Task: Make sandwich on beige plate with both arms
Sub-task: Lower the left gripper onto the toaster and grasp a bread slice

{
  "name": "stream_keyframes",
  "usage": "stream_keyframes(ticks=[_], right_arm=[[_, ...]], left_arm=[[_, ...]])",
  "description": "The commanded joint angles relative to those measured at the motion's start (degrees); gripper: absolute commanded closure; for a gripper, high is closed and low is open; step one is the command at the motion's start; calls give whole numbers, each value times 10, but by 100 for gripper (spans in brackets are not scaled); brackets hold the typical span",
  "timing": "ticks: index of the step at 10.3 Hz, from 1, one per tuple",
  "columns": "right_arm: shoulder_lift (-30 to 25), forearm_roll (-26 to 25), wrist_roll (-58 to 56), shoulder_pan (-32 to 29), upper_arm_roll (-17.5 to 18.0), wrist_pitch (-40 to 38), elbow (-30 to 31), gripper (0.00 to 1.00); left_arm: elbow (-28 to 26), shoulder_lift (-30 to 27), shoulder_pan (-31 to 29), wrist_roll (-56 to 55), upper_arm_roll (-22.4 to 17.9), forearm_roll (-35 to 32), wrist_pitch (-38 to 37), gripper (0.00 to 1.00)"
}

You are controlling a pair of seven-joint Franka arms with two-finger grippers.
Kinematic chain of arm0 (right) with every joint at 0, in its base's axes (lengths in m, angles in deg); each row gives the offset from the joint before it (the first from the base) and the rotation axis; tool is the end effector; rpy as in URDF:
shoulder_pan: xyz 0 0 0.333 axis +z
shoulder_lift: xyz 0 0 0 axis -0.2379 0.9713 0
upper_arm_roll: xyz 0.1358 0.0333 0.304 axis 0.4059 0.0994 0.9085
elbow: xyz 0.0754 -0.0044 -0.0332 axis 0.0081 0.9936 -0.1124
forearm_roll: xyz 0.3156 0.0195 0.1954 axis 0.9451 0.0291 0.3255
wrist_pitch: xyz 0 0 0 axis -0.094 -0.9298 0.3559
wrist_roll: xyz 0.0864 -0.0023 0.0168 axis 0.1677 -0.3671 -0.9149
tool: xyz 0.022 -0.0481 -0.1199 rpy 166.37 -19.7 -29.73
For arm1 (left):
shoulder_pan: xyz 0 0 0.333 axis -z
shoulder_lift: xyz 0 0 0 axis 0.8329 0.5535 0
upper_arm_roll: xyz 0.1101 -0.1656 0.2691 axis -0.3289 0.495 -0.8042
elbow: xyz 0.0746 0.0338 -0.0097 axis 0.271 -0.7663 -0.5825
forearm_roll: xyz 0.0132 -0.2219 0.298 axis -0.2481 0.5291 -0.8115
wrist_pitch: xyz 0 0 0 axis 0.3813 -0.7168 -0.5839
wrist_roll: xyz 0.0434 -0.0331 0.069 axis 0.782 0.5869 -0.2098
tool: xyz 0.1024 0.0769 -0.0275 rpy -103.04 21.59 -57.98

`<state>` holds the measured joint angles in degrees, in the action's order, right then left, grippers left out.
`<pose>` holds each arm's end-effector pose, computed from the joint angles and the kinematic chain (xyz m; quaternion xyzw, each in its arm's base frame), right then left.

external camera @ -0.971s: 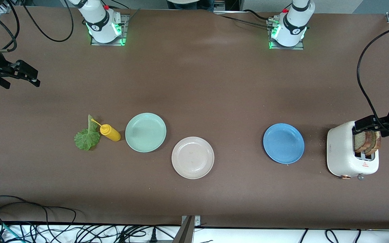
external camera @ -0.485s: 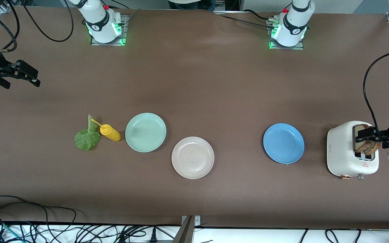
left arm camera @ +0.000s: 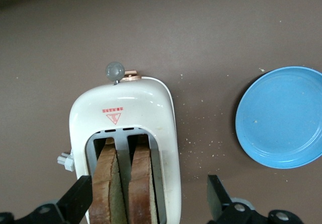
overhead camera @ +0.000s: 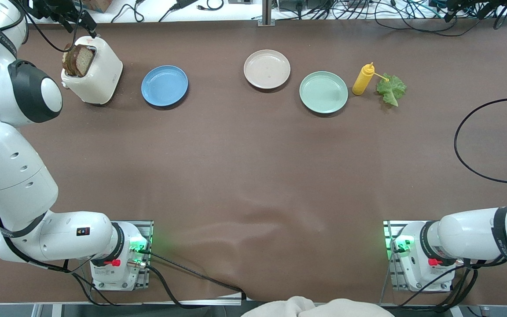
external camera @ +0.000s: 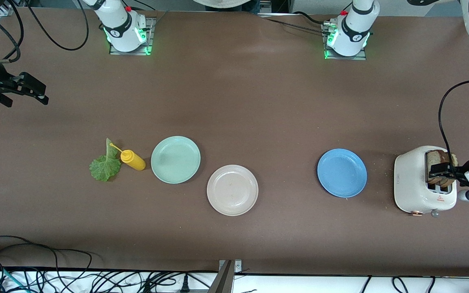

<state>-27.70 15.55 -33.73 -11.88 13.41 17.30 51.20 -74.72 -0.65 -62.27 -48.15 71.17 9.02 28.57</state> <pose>0.5292 -0.0028 0.5954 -0.9986 -0.0426 -0.0305 0.0018 0.7000 0.1376 0.4049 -0.9911 0.1287 0.0341 0.0090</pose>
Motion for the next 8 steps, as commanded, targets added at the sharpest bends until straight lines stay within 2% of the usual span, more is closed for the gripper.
stream_keyframes(ticks=[1, 4, 5, 6, 8], right_arm=[[-2, 11, -2, 1, -2, -6, -5, 0], [-2, 11, -3, 1, -3, -6, -5, 0], [-2, 11, -3, 1, -3, -6, -5, 0], [-2, 11, -3, 1, -3, -6, -5, 0], [-2, 11, -3, 1, -3, -6, -6, 0]], left_arm=[[-4, -3, -5, 10, 2, -15, -20, 0], [-13, -4, -6, 9, 2, -14, -52, 0], [-13, -5, -6, 8, 2, -14, -64, 14], [-13, -5, -6, 7, 2, -14, -71, 24], [-20, -5, -7, 7, 2, -14, -76, 31]])
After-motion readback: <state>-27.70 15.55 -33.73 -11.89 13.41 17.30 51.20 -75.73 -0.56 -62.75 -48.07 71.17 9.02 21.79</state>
